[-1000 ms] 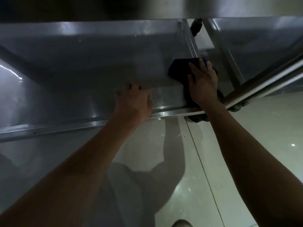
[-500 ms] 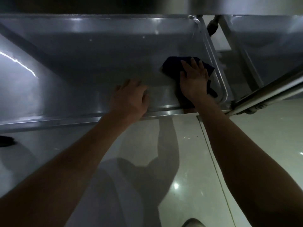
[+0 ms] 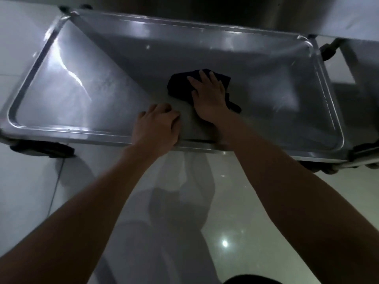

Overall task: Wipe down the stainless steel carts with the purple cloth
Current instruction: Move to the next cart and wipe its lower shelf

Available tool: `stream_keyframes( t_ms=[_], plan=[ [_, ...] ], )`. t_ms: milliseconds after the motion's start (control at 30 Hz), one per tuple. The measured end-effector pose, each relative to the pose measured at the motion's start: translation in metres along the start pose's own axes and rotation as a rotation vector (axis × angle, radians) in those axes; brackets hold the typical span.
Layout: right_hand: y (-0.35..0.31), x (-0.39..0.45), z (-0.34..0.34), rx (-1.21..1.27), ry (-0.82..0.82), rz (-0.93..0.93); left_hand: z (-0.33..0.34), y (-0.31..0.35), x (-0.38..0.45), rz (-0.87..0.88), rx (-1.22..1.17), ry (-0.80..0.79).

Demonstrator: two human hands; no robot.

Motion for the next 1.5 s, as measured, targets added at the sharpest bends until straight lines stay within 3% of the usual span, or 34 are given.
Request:
stream_keyframes(
  t_ms=[233, 467, 733, 1000, 1133, 1500],
  plan=[
    [-0.051, -0.001, 0.008, -0.017, -0.068, -0.177, 0.0, -0.008, -0.003, -0.002, 0.009, -0.073],
    [-0.033, 0.002, -0.003, 0.033, -0.034, -0.203, -0.003, 0.004, 0.006, -0.11, 0.058, -0.082],
    [0.07, 0.022, -0.033, 0.127, 0.054, -0.062, 0.029, 0.069, 0.053, -0.027, 0.054, -0.048],
    [0.24, 0.045, -0.087, 0.084, 0.195, 0.186, 0.065, 0.166, 0.109, 0.12, -0.001, -0.092],
    [0.307, 0.058, -0.115, 0.037, 0.244, 0.28, 0.079, 0.188, 0.116, 0.099, 0.06, -0.13],
    [0.331, 0.018, -0.105, -0.014, 0.184, 0.306, 0.087, 0.195, 0.116, 0.105, 0.009, -0.096]
  ],
)
Point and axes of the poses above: each hand's wrist, its own x-axis towards the middle knuckle, its own z-axis out of the palm, y = z × x, the point moved 9 cm from there along x, towards the middle knuckle, and after that the axes turned 15 degrees about z, right-handed, at the moved point
